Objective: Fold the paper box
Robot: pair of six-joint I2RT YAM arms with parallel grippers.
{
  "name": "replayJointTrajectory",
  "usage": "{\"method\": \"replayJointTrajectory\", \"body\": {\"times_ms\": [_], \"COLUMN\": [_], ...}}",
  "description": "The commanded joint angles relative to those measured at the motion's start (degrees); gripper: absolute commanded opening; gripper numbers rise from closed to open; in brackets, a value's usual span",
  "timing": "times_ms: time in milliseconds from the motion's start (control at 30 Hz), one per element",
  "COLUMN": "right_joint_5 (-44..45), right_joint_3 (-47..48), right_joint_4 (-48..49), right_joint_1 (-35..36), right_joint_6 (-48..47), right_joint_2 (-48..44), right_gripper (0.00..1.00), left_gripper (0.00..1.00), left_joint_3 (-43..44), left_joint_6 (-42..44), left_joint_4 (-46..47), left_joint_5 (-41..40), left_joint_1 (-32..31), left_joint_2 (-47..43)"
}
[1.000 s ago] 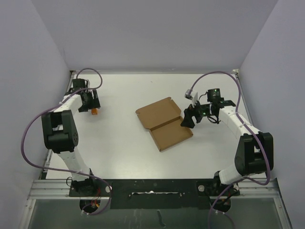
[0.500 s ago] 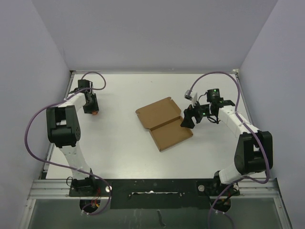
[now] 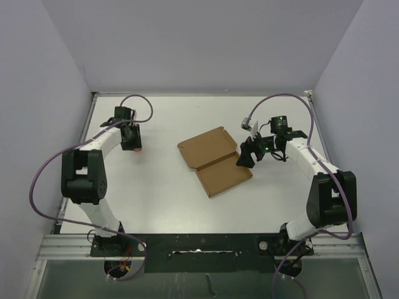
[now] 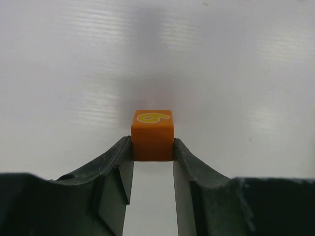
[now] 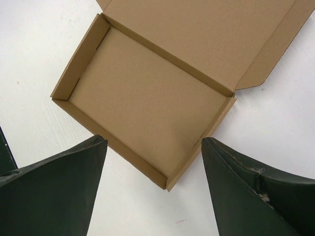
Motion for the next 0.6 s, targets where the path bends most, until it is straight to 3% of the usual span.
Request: {"method": "replayJointTrajectory", "body": {"times_ms": [0, 300, 567], "right_joint_5": [-2.08, -1.97, -1.61], "right_joint_3": [1.83, 1.83, 1.91], "right_joint_4": [0.43, 0.35, 0.19], "right_joint_1": [-0.06, 0.03, -0.16], "right_joint_6": [-0.64, -0.95, -1.17], "right_joint_2": [-1.07, -0.45, -0.01], "right_gripper": [0.80, 0.80, 0.80], "left_gripper": [0.01, 0.00, 0.00], "left_joint_3": [-5.91, -22.85, -30.01], "left_joint_6": [-3.94, -11.50, -18.04], "left_joint_4": [4.93, 21.25, 30.74], "left_joint_5": [6.95, 18.87, 13.89], "left_joint_1": [-5.21, -18.65, -34.26], "left_joint_2": [-16.06, -32.73, -36.52]}}
